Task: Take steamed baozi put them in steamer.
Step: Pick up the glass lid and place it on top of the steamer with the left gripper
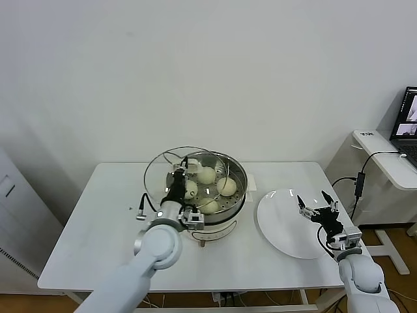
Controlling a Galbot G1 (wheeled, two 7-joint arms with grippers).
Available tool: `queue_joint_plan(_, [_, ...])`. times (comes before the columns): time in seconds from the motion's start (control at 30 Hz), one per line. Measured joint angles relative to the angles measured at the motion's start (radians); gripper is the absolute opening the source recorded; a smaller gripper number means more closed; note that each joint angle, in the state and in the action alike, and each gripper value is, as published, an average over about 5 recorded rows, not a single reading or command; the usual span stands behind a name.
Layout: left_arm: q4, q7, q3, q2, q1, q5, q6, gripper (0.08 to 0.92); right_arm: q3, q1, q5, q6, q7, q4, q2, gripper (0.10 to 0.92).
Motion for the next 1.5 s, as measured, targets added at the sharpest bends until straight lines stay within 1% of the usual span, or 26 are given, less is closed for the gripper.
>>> queue_joint_plan(0.37, [0.06,-0.026,0.042,-0.055,-0.03,0.011,-0.007,0.104,0.002,0.004,-0.008,0.001,-0.002,-0.012,0.011,0.823])
queue_joint_plan(0.77, [0.113,-0.055,0.072,-0.089,-0.055,0.0,-0.021,0.104,0.014,-0.002,-0.016,0.003,-0.003,-0.02,0.015,0.823])
queue_joint_plan(1.5, [0.154,-0.075,0.079,-0.093,-0.056,-0.026,-0.036,0.104,0.032,-0.028,-0.018,0.002,-0.005,0.002,0.025,0.823])
